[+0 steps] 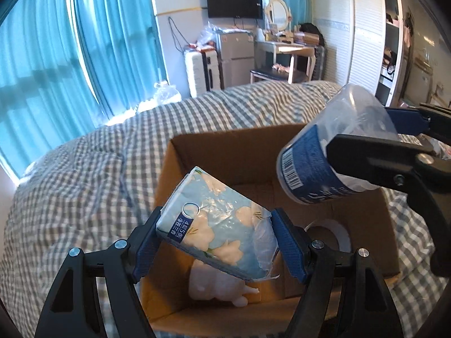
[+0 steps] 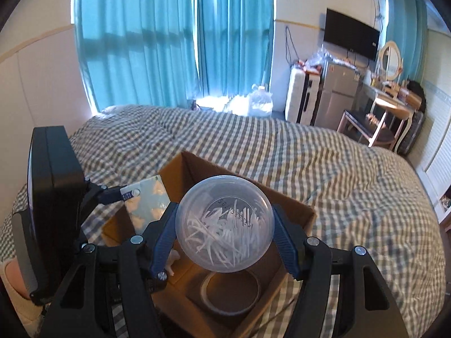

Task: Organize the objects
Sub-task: 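Lower the tissue pack and swab bottle into the box and open both tools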

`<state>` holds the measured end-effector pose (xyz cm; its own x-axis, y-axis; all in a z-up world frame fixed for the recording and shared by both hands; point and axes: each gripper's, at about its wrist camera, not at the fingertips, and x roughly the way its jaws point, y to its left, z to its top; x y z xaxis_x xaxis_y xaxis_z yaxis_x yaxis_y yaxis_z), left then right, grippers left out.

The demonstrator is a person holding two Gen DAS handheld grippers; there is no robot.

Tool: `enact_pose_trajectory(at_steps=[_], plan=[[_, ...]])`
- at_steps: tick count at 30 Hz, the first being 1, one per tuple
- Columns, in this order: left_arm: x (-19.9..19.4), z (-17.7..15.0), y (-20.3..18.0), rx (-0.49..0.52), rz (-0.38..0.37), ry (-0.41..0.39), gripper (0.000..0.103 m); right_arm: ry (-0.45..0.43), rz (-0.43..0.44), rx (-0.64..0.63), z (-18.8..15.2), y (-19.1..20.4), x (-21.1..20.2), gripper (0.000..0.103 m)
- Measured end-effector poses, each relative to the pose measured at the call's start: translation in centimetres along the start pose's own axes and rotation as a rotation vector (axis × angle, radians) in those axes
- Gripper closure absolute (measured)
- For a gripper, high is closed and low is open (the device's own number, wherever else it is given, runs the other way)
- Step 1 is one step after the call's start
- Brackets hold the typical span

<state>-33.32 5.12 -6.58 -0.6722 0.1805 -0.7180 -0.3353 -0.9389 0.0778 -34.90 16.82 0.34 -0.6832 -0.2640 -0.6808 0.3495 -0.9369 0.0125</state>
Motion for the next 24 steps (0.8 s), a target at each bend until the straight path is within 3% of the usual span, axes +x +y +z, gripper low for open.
enact_pose_trajectory(at_steps=[9, 13, 19, 24], plan=[[2.8, 0.5, 0.3, -0.015, -0.034, 0.042, 0.026, 0.050, 0.019, 0.016, -0.7, -1.9, 4.0, 0.039], [2.9, 0.4, -0.1, 0.007, -0.018, 0.031, 0.021, 0.057, 0.052, 0.032, -1.1, -2.2, 4.3, 0.039], [2.1, 0.3, -0.9, 0.026, 0.003, 0.014, 0.009, 0.038, 0.064, 0.053, -1.2, -2.3, 3.0, 0.038], [-0.4, 0.8, -0.4, -0.002, 0.008, 0.003, 0.006, -0.035, 0.058, 0.085, -0.2, -2.8, -0.6, 0.032]])
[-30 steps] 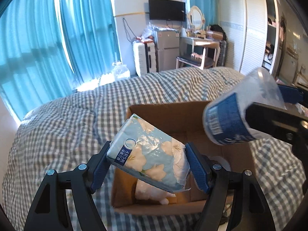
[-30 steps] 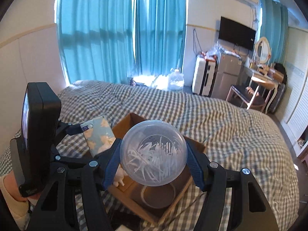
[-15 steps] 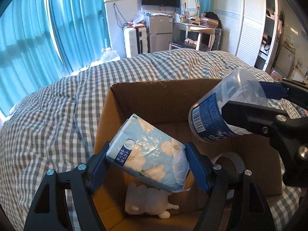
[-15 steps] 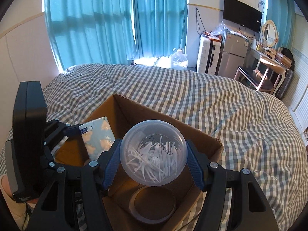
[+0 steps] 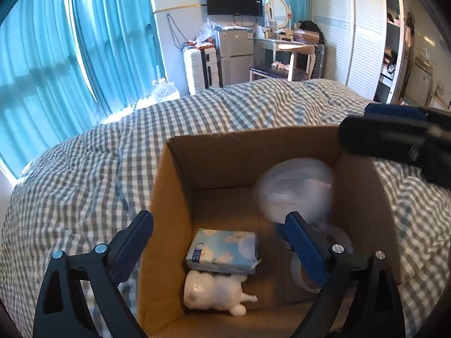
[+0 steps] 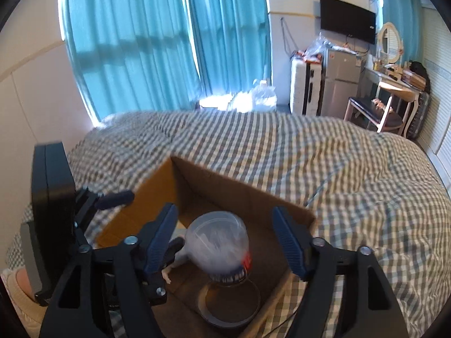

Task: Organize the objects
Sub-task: 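Lower the tissue pack and swab bottle into the box and open both tools, then grasp the white earbud case with the left tool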

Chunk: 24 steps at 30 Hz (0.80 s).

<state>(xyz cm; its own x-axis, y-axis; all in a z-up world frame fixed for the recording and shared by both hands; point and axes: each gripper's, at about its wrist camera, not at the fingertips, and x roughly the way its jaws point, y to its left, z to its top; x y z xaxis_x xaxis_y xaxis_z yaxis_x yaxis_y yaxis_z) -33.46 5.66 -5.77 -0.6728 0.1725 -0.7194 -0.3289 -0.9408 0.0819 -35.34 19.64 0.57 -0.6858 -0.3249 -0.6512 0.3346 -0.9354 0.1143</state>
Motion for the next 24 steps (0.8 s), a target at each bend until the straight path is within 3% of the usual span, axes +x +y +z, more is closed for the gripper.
enact_pose_trajectory(at_steps=[11, 16, 24], plan=[[-9.0, 0.1, 0.7, -0.053, 0.075, -0.070, 0.006, -0.134, -0.052, -0.052, 0.5, 1.2, -11.5, 0.029], [-12.8, -0.1, -0.1, -0.084, 0.101, -0.080, 0.006, -0.147, -0.060, -0.071, -1.3, 2.1, -15.7, 0.026], [-18.5, -2.0, -0.4, -0.162, 0.227, -0.104, 0.006, -0.169, -0.045, -0.164, -4.9, 3.7, -21.3, 0.018]])
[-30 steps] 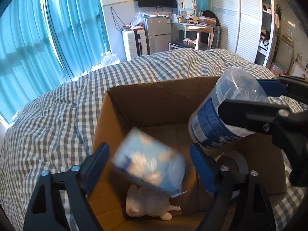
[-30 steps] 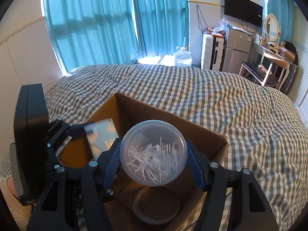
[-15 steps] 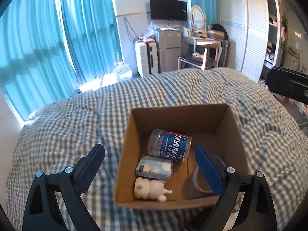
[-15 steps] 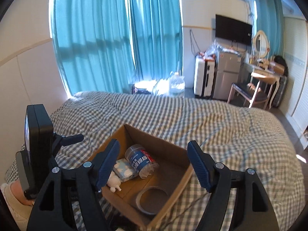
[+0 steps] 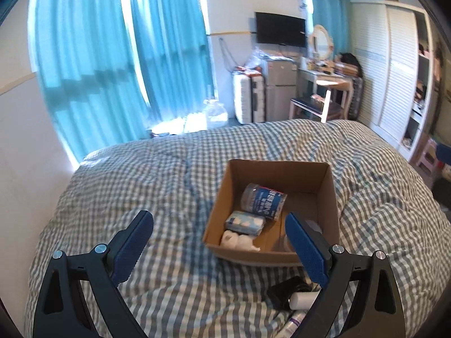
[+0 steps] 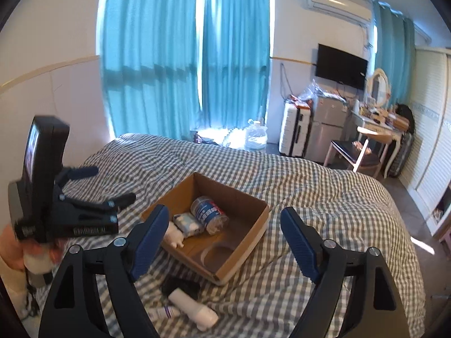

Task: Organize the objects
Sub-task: 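Grasp the white earbud case with the left tool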

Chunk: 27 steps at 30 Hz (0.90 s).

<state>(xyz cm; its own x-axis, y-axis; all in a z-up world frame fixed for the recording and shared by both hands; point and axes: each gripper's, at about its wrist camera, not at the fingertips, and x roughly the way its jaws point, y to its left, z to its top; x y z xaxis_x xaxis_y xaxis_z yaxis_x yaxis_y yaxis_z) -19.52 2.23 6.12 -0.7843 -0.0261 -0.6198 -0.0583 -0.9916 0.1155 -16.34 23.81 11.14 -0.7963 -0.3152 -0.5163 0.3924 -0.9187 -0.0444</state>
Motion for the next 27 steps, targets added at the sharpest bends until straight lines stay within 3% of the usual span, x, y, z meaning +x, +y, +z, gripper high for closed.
enact_pose_trajectory(at_steps=[3, 9, 14, 19, 25, 27], plan=[[-1.6, -1.7, -0.4, -0.006, 0.044, -0.008, 0.005, -0.030, 0.033, -0.055, -1.4, 0.6, -1.6, 0.012], [-2.8, -7.1, -1.8, -0.074, 0.088, 0.028, 0.004, -0.071, 0.117, -0.244, -6.1, 2.7, -2.3, 0.011], [-1.4, -12.0, -3.6, -0.109, 0.101, 0.106, 0.004, 0.036, 0.098, -0.351, -10.7, 3.9, 0.1, 0.011], [0.3, -16.1, -4.9, -0.101, 0.089, 0.197, 0.004, 0.177, 0.103, -0.320, -13.7, 3.3, 2.3, 0.011], [1.0, -19.9, -7.2, -0.015, 0.039, 0.245, 0.005, 0.232, 0.114, -0.241, -16.5, 2.0, 4.7, 0.011], [1.1, -21.2, -8.2, 0.020, 0.008, 0.264, 0.010, 0.263, 0.115, -0.219, -17.3, 1.7, 5.7, 0.011]])
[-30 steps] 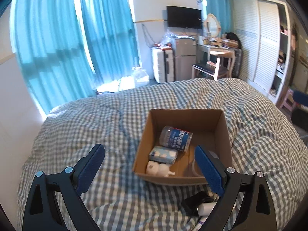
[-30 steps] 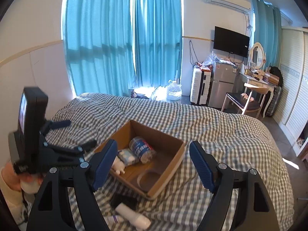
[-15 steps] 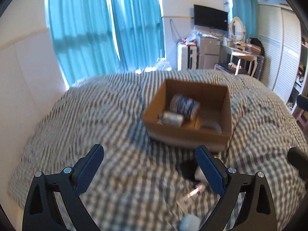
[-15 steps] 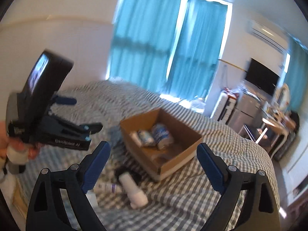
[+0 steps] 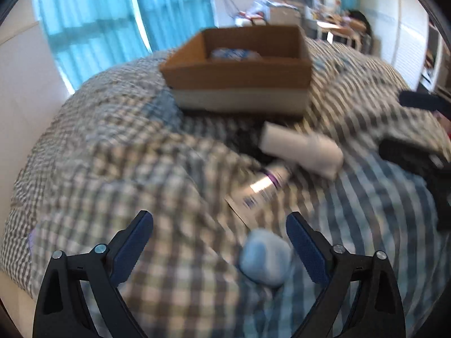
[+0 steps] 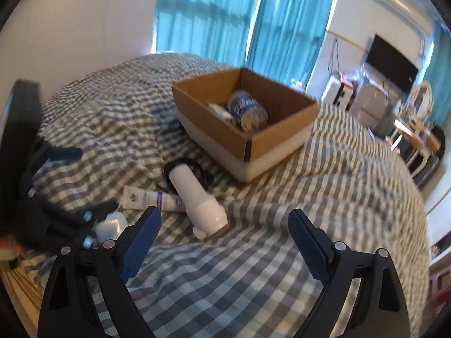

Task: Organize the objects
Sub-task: 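Grasp the white earbud case with the left tool, then grasp the white cylindrical device with the right tool while the left tool holds the case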

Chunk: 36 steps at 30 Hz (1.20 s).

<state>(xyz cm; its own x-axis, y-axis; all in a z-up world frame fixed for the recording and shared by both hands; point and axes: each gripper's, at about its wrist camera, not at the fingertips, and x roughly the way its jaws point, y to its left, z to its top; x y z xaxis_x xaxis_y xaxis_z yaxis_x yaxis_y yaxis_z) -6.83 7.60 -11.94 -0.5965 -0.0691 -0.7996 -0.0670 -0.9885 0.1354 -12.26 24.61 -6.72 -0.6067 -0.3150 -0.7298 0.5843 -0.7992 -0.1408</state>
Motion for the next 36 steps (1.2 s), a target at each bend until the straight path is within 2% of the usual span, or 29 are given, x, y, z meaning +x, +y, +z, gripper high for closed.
enact_pose_trajectory(at_steps=[3, 4, 5, 7, 11, 15, 18, 20, 23, 29, 34, 36], plan=[[0.9, -1.0, -0.7, 0.042, -0.052, 0.035, 0.039, 0.029, 0.003, 0.020, -0.6, 0.0, 0.9, 0.011], [1.4, -1.2, -0.9, 0.048, -0.073, 0.057, 0.056, 0.031, 0.002, 0.015, -0.6, 0.2, 1.0, 0.011], [1.8, -1.4, -1.1, 0.053, -0.098, 0.074, 0.060, 0.024, -0.006, 0.007, -0.7, 0.4, 0.8, 0.011], [2.1, -1.8, -1.7, 0.067, -0.130, 0.088, 0.060, 0.017, -0.013, -0.002, -0.7, 0.7, 0.6, 0.011], [2.5, -2.0, -2.8, 0.121, -0.133, 0.105, 0.056, 0.030, -0.011, 0.012, -0.7, 0.5, 0.8, 0.011], [3.2, -2.4, -2.3, 0.092, -0.171, 0.144, 0.051, 0.030, 0.006, 0.058, -0.8, -0.3, 0.9, 0.011], [2.9, -2.7, -2.5, 0.106, -0.169, 0.144, 0.051, 0.028, 0.026, 0.102, -0.9, -1.0, 0.8, 0.011], [2.8, -2.8, -2.5, 0.120, -0.175, 0.148, 0.056, 0.033, 0.044, 0.133, -1.0, -1.4, 1.0, 0.011], [2.5, -2.6, -2.1, 0.097, -0.192, 0.142, 0.056, 0.038, 0.062, 0.182, -1.2, -2.0, 1.2, 0.011], [0.3, -1.3, -1.1, 0.072, -0.202, 0.086, 0.056, 0.055, 0.069, 0.202, -1.0, -2.2, 2.0, 0.011], [-1.8, 1.0, 1.1, 0.031, -0.178, 0.007, 0.057, 0.100, 0.044, 0.105, 0.3, -0.3, 3.7, 0.011], [-2.1, 1.8, 2.0, 0.021, -0.139, -0.018, 0.057, 0.116, 0.030, 0.060, 0.9, 0.6, 4.4, 0.011]])
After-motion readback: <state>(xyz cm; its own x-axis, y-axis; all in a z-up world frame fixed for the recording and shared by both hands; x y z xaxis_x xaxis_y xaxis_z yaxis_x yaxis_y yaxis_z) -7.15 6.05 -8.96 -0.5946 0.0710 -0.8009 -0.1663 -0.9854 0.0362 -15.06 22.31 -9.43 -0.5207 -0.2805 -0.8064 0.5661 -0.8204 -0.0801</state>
